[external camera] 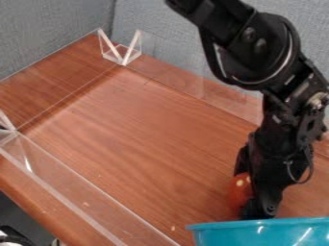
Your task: Put the mushroom in the blue bowl
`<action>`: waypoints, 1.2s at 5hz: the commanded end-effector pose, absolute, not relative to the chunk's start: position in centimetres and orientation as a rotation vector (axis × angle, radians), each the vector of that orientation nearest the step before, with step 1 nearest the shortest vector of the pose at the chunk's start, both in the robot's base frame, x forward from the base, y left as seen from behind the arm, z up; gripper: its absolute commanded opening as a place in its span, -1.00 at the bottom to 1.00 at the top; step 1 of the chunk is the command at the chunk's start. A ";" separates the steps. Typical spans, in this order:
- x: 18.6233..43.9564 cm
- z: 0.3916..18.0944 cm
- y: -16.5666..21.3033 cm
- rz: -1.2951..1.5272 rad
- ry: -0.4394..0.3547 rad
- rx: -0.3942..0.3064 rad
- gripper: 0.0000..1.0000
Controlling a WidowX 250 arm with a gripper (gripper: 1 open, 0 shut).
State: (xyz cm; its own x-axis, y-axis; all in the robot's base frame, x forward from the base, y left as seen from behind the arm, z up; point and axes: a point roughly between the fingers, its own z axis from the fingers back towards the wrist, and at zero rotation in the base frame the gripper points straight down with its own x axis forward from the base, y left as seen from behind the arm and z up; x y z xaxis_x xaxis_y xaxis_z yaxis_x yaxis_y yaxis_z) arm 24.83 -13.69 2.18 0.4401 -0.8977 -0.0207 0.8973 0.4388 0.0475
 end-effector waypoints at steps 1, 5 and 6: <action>25.1 2.5 -13.6 -1.124 -0.008 0.046 1.00; 25.6 3.3 -12.9 -1.120 -0.012 0.053 -1.00; 25.7 3.5 -12.8 -1.118 -0.013 0.054 -1.00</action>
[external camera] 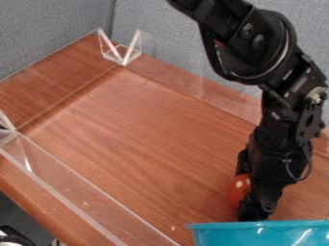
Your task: Put the mushroom in the blue bowl
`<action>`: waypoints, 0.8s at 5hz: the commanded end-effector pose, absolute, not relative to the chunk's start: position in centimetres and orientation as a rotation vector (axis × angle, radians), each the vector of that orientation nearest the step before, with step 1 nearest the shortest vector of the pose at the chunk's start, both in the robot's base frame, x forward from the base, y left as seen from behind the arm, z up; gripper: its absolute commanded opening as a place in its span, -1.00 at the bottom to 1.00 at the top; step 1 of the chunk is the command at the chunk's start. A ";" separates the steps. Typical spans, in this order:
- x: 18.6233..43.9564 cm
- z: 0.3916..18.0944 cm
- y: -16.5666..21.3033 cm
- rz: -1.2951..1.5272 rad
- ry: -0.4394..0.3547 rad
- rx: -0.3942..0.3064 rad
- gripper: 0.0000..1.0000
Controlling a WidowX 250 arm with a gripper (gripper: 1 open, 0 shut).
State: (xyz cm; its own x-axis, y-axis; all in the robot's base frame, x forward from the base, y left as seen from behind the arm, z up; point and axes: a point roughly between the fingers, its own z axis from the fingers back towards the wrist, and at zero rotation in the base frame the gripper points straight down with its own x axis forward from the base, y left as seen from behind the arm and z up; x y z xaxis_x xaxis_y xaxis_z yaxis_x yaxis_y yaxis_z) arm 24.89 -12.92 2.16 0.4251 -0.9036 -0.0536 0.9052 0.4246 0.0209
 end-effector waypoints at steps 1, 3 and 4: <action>25.9 3.6 -12.6 -1.116 -0.014 0.056 -1.00; 26.1 3.7 -12.4 -1.114 -0.016 0.060 -1.00; 26.3 3.7 -12.2 -1.111 -0.015 0.060 -1.00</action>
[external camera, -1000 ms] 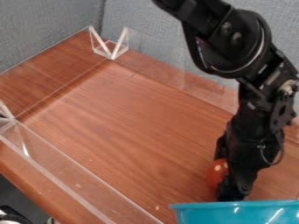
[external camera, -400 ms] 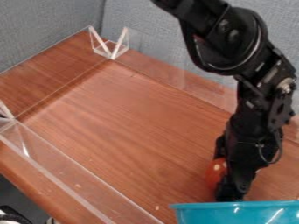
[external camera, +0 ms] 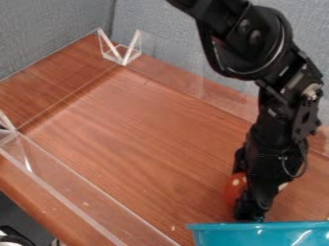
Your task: Put the mushroom in the blue bowl
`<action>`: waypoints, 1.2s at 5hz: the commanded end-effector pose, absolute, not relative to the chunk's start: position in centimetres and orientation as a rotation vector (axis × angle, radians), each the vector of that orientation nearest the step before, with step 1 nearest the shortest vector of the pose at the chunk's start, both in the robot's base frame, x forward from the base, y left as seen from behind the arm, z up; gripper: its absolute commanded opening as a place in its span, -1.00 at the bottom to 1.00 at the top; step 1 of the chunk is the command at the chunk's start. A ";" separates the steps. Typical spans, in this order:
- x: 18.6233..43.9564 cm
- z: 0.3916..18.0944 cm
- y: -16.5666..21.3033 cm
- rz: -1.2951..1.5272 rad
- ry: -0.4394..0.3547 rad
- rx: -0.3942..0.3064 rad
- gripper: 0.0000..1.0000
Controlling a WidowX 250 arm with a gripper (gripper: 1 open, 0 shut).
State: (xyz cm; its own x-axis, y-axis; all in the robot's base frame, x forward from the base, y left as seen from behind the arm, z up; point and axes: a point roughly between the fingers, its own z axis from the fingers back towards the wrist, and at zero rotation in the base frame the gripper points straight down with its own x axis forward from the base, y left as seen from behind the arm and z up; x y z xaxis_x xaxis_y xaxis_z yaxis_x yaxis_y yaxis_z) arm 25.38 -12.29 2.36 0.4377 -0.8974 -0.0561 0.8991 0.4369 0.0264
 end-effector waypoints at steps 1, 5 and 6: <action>26.4 4.0 -12.1 -1.110 -0.020 0.064 -1.00; 26.9 5.3 -11.7 -1.107 -0.039 0.083 -1.00; 27.0 4.9 -11.7 -1.107 -0.037 0.078 -1.00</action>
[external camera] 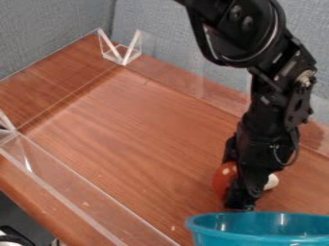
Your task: Put the mushroom in the blue bowl
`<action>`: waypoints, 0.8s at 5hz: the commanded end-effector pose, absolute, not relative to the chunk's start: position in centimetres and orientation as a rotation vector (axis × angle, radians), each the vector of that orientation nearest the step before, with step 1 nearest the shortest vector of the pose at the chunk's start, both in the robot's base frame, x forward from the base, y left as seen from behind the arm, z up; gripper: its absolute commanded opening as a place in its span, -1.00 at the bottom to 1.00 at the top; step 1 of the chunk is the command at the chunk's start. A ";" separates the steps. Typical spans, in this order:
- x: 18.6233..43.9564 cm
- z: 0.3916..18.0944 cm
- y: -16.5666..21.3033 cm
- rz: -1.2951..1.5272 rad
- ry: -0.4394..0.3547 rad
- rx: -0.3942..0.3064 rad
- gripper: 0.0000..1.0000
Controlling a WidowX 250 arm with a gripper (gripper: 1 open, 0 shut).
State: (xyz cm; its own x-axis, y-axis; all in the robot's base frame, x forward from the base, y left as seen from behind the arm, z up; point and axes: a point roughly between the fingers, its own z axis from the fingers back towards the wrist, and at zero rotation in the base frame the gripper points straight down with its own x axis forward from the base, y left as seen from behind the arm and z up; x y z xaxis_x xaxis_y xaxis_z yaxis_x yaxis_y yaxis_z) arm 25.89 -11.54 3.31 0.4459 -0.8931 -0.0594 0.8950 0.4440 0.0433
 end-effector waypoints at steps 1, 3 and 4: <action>27.1 4.5 -11.8 -1.109 -0.035 0.071 -1.00; 27.3 3.6 -11.8 -1.109 -0.032 0.058 -1.00; 27.4 3.3 -11.8 -1.110 -0.032 0.052 -1.00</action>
